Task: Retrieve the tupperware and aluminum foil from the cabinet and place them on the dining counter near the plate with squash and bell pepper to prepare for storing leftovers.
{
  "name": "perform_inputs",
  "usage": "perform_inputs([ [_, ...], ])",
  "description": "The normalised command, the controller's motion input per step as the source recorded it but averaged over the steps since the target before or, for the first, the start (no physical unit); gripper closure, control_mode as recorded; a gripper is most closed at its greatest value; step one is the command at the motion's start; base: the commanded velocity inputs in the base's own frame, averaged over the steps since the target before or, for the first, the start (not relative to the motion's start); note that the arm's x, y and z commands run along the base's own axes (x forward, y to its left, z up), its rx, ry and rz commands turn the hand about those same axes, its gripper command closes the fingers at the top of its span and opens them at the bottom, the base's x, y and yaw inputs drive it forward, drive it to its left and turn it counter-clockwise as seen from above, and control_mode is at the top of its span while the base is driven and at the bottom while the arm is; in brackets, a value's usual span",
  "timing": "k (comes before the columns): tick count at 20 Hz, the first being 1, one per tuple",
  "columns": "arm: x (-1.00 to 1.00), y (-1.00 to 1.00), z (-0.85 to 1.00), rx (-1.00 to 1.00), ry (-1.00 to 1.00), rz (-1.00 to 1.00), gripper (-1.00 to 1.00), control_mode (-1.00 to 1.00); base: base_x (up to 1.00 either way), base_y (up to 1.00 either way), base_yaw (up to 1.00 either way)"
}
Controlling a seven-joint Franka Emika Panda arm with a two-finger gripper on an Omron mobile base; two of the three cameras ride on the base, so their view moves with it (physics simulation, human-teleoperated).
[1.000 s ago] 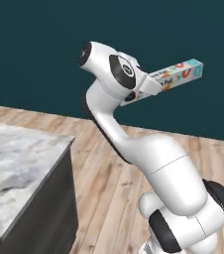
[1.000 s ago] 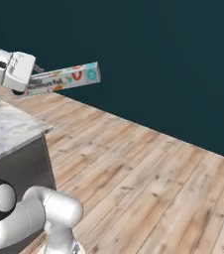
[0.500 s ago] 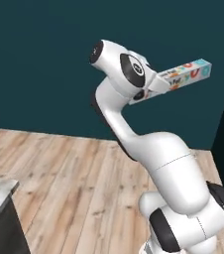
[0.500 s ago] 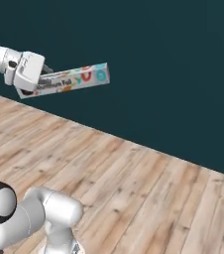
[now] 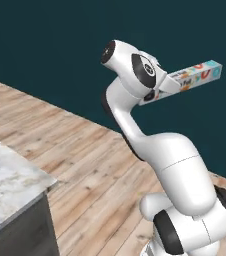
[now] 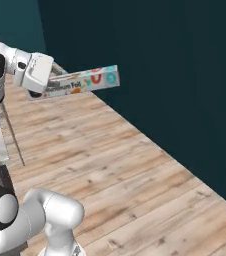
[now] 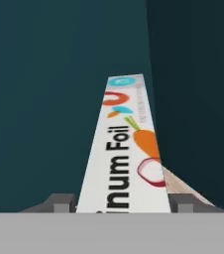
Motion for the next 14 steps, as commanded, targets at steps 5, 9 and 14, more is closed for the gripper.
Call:
perform_inputs([
  [5, 0.00, 0.00, 0.00, 0.00, 0.00, 0.00, 1.00, 1.00, 0.91, -0.45, 0.65],
  [9, 0.00, 0.00, 0.00, 0.00, 0.00, 0.00, 1.00, 1.00, 0.96, -0.69, 0.54],
  [14, 0.00, 0.00, 0.00, 0.00, 0.00, 0.00, 1.00, 1.00, 1.00, -0.49, 0.53],
])
